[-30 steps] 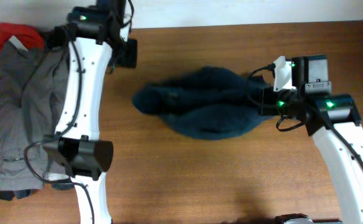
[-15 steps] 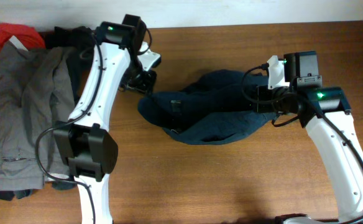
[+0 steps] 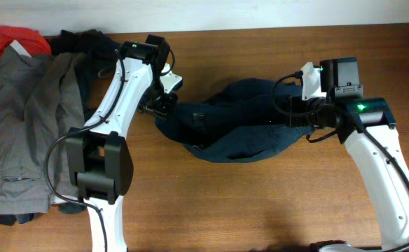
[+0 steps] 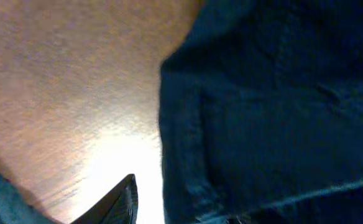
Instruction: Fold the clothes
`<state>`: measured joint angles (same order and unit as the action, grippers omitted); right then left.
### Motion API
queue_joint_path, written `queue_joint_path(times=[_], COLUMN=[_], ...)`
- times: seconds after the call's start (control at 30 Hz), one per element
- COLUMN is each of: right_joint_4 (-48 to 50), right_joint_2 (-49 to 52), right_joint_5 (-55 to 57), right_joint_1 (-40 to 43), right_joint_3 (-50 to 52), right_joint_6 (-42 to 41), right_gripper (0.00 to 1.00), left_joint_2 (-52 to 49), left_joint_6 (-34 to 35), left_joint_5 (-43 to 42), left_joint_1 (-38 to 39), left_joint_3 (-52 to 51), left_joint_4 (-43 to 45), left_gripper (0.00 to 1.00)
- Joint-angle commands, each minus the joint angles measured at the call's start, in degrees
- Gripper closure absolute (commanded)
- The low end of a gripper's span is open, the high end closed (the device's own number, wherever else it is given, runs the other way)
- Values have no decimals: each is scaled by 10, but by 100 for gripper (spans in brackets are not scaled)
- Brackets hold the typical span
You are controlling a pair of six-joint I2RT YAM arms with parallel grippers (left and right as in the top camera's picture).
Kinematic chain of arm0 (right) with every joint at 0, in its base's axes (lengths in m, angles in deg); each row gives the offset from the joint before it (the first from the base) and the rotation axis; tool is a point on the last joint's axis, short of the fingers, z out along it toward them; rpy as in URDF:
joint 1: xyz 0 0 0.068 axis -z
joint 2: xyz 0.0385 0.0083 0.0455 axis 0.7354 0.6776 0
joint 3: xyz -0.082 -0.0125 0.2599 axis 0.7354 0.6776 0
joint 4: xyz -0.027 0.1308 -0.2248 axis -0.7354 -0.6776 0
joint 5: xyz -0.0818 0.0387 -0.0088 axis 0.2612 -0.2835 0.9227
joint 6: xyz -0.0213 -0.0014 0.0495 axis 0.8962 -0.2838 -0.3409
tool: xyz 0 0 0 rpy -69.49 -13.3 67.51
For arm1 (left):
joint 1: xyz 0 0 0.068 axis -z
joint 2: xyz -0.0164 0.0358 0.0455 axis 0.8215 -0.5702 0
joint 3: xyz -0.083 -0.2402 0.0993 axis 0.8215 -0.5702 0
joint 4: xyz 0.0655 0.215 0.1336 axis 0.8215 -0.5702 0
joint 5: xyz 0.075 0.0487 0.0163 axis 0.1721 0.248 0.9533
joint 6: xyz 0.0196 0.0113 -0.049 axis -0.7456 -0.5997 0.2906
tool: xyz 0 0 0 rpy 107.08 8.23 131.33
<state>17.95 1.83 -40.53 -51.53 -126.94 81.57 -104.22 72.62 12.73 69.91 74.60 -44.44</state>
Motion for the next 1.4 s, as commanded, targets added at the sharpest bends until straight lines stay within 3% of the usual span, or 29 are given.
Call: queue_joint_path(times=[0.0, 0.2, 0.23, 0.3, 0.33, 0.63, 1.07, 1.37], right_joint_4=[1, 0, 0, 2, 3, -2, -179, -276], right_joint_2=[0, 0, 0, 0, 0, 0, 0, 0], right_joint_5=[9, 9, 9, 9, 9, 14, 110, 97], right_joint_1=[-3, -3, -3, -3, -3, -2, -2, -3], right_joint_3=[-14, -14, -14, -14, -14, -89, -430, -523], right_joint_6=[6, 6, 6, 7, 7, 41, 62, 66], right_gripper=[96, 96, 96, 96, 96, 96, 96, 96], left_joint_2=[4, 4, 4, 4, 4, 68, 277, 372], left_joint_6=[10, 37, 39, 53, 62, 81, 86, 130], left_joint_5=[19, 10, 6, 2, 2, 5, 81, 146], left_joint_1=[-2, -2, -2, -2, -2, -3, -3, -3], left_joint_3=[-6, -65, -77, -94, -95, -9, 143, 144], left_joint_4=[12, 67, 76, 94, 98, 113, 125, 114], left_gripper=[56, 59, 66, 98, 99, 100, 99, 99])
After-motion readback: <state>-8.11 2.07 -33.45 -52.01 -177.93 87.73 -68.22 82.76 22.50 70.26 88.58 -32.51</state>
